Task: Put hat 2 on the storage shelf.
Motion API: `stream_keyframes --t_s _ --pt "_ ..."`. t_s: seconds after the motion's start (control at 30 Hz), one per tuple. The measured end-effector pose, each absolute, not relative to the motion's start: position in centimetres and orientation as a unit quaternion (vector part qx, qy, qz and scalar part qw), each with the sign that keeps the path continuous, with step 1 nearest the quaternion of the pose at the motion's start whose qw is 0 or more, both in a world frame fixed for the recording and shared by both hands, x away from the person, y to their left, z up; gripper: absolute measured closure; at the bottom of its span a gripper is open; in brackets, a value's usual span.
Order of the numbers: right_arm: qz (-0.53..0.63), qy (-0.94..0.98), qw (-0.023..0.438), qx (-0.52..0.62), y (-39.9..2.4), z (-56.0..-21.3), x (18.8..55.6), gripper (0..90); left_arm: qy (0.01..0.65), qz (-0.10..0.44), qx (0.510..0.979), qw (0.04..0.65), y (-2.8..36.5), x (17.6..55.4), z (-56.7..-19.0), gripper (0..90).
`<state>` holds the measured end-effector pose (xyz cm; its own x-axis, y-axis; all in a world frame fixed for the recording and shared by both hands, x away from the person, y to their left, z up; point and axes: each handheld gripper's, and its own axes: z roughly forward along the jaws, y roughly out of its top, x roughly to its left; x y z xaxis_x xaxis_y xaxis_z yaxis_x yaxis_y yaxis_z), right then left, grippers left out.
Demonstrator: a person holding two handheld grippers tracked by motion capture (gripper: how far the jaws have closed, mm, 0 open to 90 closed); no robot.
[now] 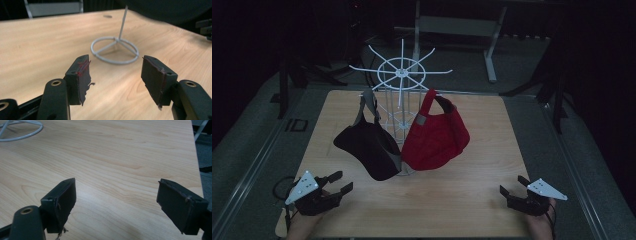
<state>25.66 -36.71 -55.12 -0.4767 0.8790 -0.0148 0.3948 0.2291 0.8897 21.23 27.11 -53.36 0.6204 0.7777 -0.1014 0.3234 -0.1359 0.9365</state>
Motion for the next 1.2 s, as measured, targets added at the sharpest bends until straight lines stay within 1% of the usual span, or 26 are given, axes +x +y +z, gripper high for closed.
stream_keyframes --t_s 0.17,0.3,0.47,0.73,0.8,0.97,1.2 --pt "0.445 0.731 0.274 0.438 -37.0 -55.2 25.7 15.8 0.382 0.214 0.738 0.514 27.1 20.6 -54.5 39.3" --pt "0.448 0.729 0.279 0.437 -37.0 -55.1 25.6 15.8 0.400 0.208 0.739 0.500 27.7 20.0 -55.1 39.3" --pt "0.447 0.726 0.283 0.440 -37.1 -55.1 25.6 15.8 0.405 0.218 0.743 0.486 28.5 19.4 -55.7 39.3" --pt "0.448 0.723 0.286 0.442 -37.2 -55.1 25.5 15.9 0.431 0.244 0.723 0.482 29.9 19.0 -56.4 39.3" --pt "0.447 0.723 0.286 0.443 -37.1 -55.2 25.5 15.8 0.442 0.247 0.710 0.489 30.3 19.1 -56.6 39.3" --pt "0.446 0.724 0.290 0.439 -37.1 -55.3 25.4 15.8 0.457 0.243 0.692 0.502 30.8 19.2 -56.7 39.3" --pt "0.445 0.730 0.289 0.431 -36.9 -55.3 25.4 15.8 0.458 0.243 0.689 0.507 31.0 19.1 -56.7 39.4"
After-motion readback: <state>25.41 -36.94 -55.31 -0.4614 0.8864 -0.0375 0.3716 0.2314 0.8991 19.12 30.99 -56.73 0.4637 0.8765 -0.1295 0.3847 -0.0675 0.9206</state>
